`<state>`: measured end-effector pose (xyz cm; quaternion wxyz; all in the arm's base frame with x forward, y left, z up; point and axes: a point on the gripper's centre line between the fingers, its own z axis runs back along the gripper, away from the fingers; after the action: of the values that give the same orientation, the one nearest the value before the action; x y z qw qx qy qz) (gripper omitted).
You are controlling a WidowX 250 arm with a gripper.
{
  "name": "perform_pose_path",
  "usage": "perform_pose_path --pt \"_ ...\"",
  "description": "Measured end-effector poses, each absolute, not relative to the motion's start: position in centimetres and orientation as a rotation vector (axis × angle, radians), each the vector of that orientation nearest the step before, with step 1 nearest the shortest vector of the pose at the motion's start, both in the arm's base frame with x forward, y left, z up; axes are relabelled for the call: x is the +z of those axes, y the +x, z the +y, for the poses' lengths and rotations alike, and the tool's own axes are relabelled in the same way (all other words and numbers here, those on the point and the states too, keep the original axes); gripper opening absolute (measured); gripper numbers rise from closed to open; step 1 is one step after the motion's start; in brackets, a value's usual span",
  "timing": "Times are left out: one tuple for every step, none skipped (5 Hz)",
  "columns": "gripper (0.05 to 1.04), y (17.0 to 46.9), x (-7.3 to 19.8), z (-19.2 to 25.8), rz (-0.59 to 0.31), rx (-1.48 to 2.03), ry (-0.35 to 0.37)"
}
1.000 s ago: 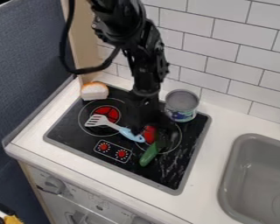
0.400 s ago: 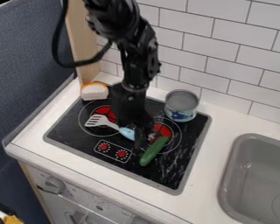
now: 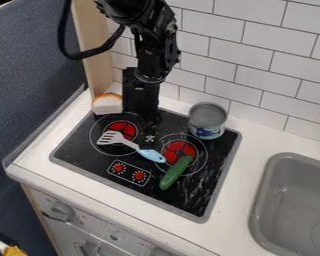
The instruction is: Take the spatula and move the green cucumber to the left burner
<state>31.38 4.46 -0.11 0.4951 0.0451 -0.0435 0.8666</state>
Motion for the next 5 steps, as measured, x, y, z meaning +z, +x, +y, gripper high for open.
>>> perform_pose_path --pt "1.001 31.5 -1.6 4.1 -0.055 1.84 0.135" --pt "1.001 31.7 -2.3 3.1 -0.102 1.585 0.196" --pt "1.001 31.0 -3.3 3.4 -0.157 1.365 0.233" --pt "1.001 31.3 -4.7 3.5 -0.212 1.305 0.192" --pt "1.001 31.4 -5.9 4.2 -0.211 1.315 0.2"
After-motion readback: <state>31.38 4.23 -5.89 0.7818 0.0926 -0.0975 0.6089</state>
